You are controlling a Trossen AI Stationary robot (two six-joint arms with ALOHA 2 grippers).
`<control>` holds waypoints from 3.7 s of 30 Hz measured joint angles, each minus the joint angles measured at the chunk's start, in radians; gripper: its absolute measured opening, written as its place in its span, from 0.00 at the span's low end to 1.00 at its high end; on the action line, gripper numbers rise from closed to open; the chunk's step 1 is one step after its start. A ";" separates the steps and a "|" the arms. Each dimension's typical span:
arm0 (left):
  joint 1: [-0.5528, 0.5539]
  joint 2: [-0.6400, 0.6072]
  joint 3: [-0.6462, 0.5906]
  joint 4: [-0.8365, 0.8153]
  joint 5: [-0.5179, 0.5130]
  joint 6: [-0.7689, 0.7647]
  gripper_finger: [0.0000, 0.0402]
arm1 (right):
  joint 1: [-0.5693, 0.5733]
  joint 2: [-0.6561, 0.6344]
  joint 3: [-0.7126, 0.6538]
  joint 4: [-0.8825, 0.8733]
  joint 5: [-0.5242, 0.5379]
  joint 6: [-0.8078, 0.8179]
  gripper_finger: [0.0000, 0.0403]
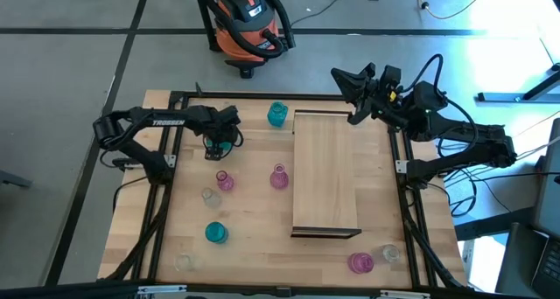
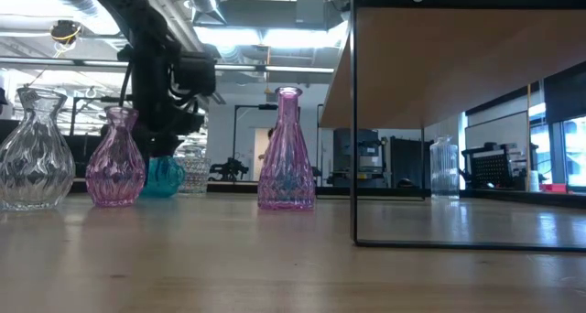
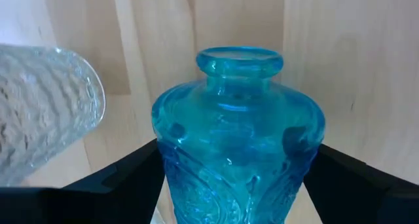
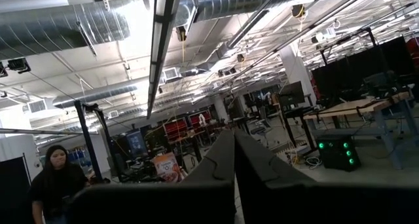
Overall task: Sort vases onto shelf
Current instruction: Put the blue vase on the shelf
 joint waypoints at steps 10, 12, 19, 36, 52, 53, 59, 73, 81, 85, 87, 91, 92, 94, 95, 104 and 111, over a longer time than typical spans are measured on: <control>-0.002 -0.012 0.000 -0.026 0.066 -0.167 0.74 | 0.000 0.000 0.000 0.000 0.000 0.005 0.00; -0.003 -0.027 -0.002 -0.023 0.111 -0.214 0.74 | 0.000 0.000 0.000 0.001 0.000 0.005 0.00; -0.002 -0.133 -0.002 0.050 0.239 -0.331 0.74 | 0.000 0.000 0.000 0.008 0.000 0.008 0.00; -0.078 -0.335 -0.002 0.892 0.600 -0.791 0.74 | 0.000 -0.001 0.000 0.028 0.000 0.008 0.00; -0.212 0.063 -0.002 1.630 0.412 -0.821 0.74 | 0.000 -0.005 0.000 0.029 -0.001 0.004 0.00; -0.211 0.091 -0.002 1.656 0.399 -0.822 0.74 | 0.000 -0.007 0.000 0.028 -0.001 0.004 0.00; -0.213 0.221 0.066 1.701 0.415 -0.799 0.74 | 0.000 -0.031 0.000 0.031 -0.007 -0.007 0.00; -0.265 0.387 0.407 1.409 0.325 -0.583 0.74 | 0.000 -0.097 0.000 -0.031 -0.007 -0.037 0.00; -0.311 0.464 0.455 1.412 0.187 -0.633 0.74 | 0.000 -0.124 0.000 -0.072 -0.008 -0.045 0.00; -0.322 0.487 0.456 1.415 0.116 -0.680 0.74 | 0.000 -0.132 0.000 -0.081 -0.008 -0.047 0.00; -0.321 0.492 0.455 1.404 0.121 -0.696 0.74 | 0.000 -0.134 0.000 -0.079 -0.013 -0.047 0.00; -0.320 0.490 0.455 1.402 0.107 -0.701 0.75 | 0.000 -0.135 0.000 -0.082 -0.026 -0.047 0.00; -0.320 0.490 0.455 1.401 0.099 -0.701 0.76 | 0.000 -0.135 0.000 -0.082 -0.027 -0.047 0.00; -0.320 0.490 0.455 1.395 0.081 -0.701 0.78 | 0.000 -0.135 0.000 -0.082 -0.028 -0.047 0.00; -0.320 0.490 0.455 1.393 0.078 -0.706 0.78 | 0.000 -0.135 0.000 -0.083 -0.028 -0.047 0.00; -0.321 0.490 0.455 1.384 0.090 -0.724 0.79 | 0.000 -0.135 0.000 -0.086 -0.027 -0.047 0.00; -0.320 0.490 0.455 1.337 0.092 -0.724 0.81 | 0.000 -0.135 0.000 -0.085 -0.027 -0.047 0.00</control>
